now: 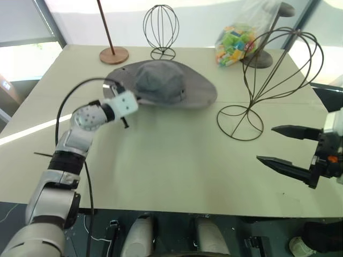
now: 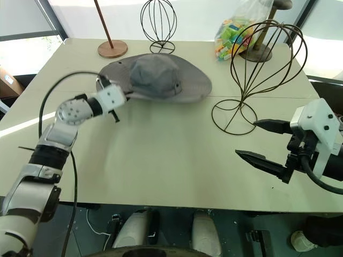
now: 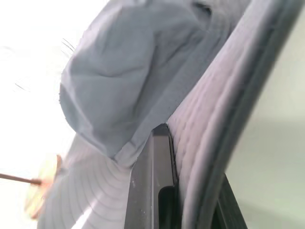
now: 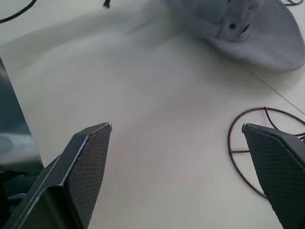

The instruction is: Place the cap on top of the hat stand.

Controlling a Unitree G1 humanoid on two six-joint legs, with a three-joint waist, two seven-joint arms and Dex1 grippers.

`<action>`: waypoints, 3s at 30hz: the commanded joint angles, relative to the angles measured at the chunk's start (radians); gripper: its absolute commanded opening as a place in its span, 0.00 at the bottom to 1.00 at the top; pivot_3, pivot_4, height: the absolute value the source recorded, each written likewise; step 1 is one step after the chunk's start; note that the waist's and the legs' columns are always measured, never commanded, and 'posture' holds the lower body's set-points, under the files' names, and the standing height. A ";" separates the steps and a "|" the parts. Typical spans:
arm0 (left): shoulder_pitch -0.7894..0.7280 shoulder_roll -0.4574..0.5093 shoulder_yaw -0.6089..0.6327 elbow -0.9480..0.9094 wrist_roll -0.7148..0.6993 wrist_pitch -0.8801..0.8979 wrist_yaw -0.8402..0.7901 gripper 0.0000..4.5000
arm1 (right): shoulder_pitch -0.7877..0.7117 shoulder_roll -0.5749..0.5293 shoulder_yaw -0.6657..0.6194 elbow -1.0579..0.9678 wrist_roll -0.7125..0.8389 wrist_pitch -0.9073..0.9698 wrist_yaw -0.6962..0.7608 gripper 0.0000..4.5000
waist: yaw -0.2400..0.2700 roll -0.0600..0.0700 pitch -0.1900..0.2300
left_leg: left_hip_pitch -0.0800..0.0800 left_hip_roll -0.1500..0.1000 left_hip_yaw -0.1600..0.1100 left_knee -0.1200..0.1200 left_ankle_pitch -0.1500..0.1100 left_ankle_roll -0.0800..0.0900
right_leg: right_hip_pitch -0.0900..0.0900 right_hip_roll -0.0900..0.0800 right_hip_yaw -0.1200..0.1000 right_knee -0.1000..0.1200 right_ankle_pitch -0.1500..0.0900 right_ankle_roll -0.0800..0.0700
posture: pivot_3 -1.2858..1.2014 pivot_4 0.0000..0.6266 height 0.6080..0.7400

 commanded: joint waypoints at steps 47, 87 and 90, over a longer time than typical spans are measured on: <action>-0.535 -0.264 -0.201 0.348 0.558 -1.023 0.650 0.01 | 0.260 0.134 -0.756 0.178 0.285 0.058 -0.121 1.00 | 0.014 -0.005 0.004 | -0.001 -0.001 0.002 -0.001 0.000 0.001 | 0.000 0.000 0.004 -0.004 0.001 0.003 | 0.52 0.24 0.99; -0.476 -0.263 -0.405 0.543 0.589 -1.004 0.756 0.14 | 0.419 0.105 -0.735 0.225 0.285 -0.137 -0.139 1.00 | 0.024 -0.005 0.003 | -0.001 -0.001 0.003 0.000 0.000 0.001 | 0.000 0.000 0.004 -0.004 0.002 0.004 | 0.52 0.24 0.99; -0.468 -0.248 -0.401 0.527 0.559 -1.024 0.722 0.42 | 0.404 0.096 -0.721 0.233 0.268 -0.135 -0.135 1.00 | 0.024 -0.005 0.003 | 0.000 -0.001 0.003 0.000 0.000 0.001 | 0.000 0.000 0.004 -0.003 0.002 0.004 | 0.52 0.24 0.99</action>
